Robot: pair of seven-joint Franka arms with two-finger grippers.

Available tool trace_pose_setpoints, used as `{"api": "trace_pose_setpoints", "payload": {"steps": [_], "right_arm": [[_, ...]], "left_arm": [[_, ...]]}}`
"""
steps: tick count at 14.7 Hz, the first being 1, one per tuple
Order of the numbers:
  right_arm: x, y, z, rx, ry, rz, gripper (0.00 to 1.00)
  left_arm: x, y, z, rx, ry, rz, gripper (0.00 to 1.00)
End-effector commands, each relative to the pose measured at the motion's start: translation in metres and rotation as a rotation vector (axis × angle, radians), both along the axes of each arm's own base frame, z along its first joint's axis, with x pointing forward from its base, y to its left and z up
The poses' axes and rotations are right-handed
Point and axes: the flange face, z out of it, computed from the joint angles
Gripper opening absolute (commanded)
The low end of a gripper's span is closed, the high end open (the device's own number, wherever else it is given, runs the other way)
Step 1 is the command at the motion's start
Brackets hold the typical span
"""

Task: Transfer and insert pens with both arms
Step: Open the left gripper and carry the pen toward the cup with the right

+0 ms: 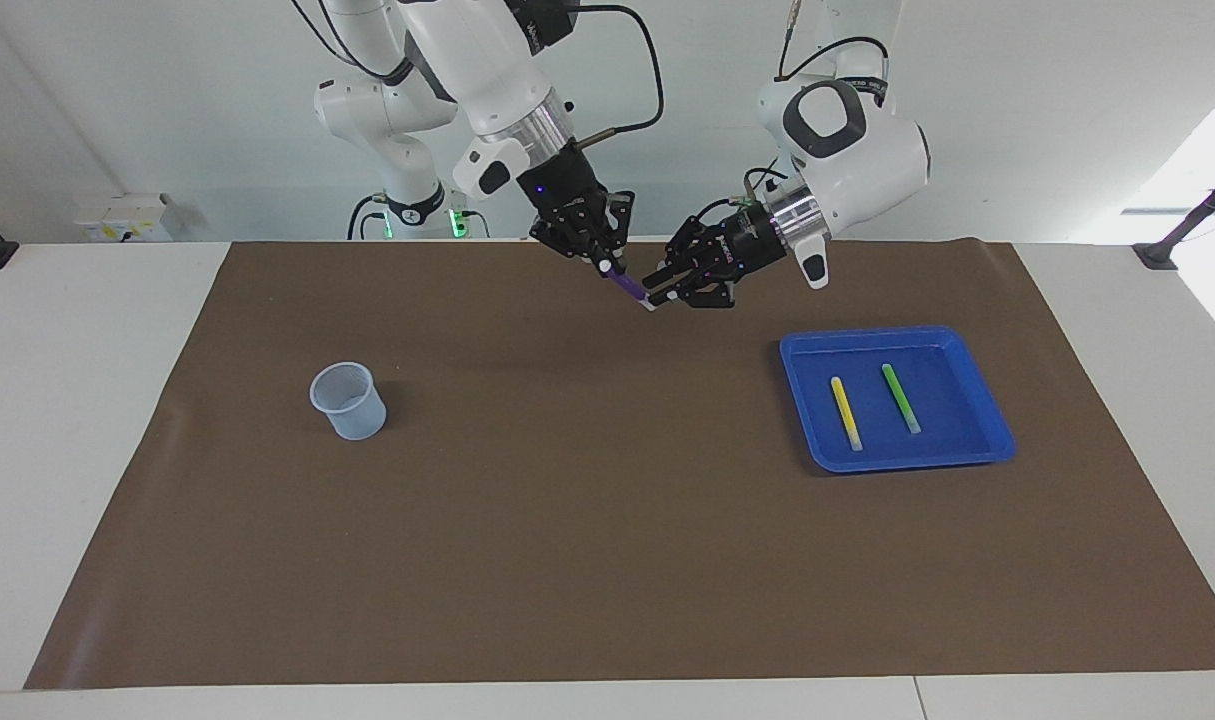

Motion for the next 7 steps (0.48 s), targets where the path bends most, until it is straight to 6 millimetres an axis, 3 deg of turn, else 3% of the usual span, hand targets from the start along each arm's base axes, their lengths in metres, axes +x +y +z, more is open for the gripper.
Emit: {"api": "trace_pose_setpoints", "payload": {"steps": [1, 3, 7], "right_arm": [[0.008, -0.029, -0.008, -0.102, -0.006, 0.002, 0.0], [0.01, -0.042, -0.012, -0.159, -0.006, 0.03, 0.0], [0.011, -0.101, -0.036, -0.311, -0.002, 0.133, 0.0]], "left_arm": [[-0.009, 0.006, 0.007, -0.012, -0.001, 0.033, 1.0], [-0.008, 0.008, 0.007, -0.012, 0.0, 0.036, 1.0], [-0.008, 0.008, 0.008, -0.013, -0.002, 0.036, 1.0]]}}
